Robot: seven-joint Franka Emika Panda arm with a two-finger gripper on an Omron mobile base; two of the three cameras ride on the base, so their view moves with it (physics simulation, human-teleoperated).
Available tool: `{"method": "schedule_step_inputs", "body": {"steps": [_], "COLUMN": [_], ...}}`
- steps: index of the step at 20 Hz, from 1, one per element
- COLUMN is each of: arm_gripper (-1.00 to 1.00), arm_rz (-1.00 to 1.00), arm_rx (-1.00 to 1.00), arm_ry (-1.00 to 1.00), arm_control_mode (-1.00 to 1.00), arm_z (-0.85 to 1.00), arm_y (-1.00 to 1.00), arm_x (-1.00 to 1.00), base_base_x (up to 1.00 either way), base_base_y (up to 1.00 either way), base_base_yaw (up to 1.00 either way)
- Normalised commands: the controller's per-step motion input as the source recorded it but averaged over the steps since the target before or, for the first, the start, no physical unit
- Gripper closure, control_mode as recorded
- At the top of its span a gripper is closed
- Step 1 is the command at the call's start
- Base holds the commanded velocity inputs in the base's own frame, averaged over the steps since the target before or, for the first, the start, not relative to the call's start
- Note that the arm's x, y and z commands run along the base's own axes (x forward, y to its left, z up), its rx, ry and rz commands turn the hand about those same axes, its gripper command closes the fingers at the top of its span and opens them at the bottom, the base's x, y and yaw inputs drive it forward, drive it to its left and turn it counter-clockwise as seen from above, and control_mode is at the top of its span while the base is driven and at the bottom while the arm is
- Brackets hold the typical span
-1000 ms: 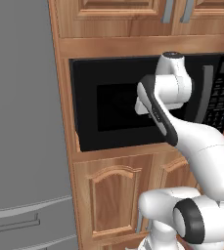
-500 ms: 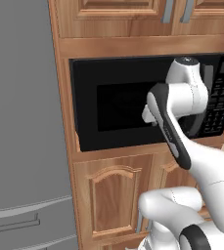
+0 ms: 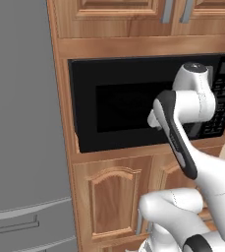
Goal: The microwave is finished heating the fish and avocado. Take the bowl containing the food and place it on the dining counter.
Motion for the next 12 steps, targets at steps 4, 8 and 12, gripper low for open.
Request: {"method": "schedule_step_inputs", "body": {"steps": [4, 8, 12], "arm_gripper": [-1.00, -1.00, -1.00], "arm_rz": [0.00, 0.00, 0.00], "arm_rx": [0.00, 0.00, 0.00], "arm_ry": [0.00, 0.00, 0.00], "arm_control_mode": [1.00, 1.00, 1.00], "arm_z": [0.00, 0.00, 0.00], "arm_y": [0.00, 0.00, 0.00], "arm_x": [0.00, 0.00, 0.00], "base_base_x": [-0.25, -0.40, -0.49], "base_base_y": [-0.49, -0.42, -0.35], "base_base_yaw": [0.00, 0.00, 0.00]}}
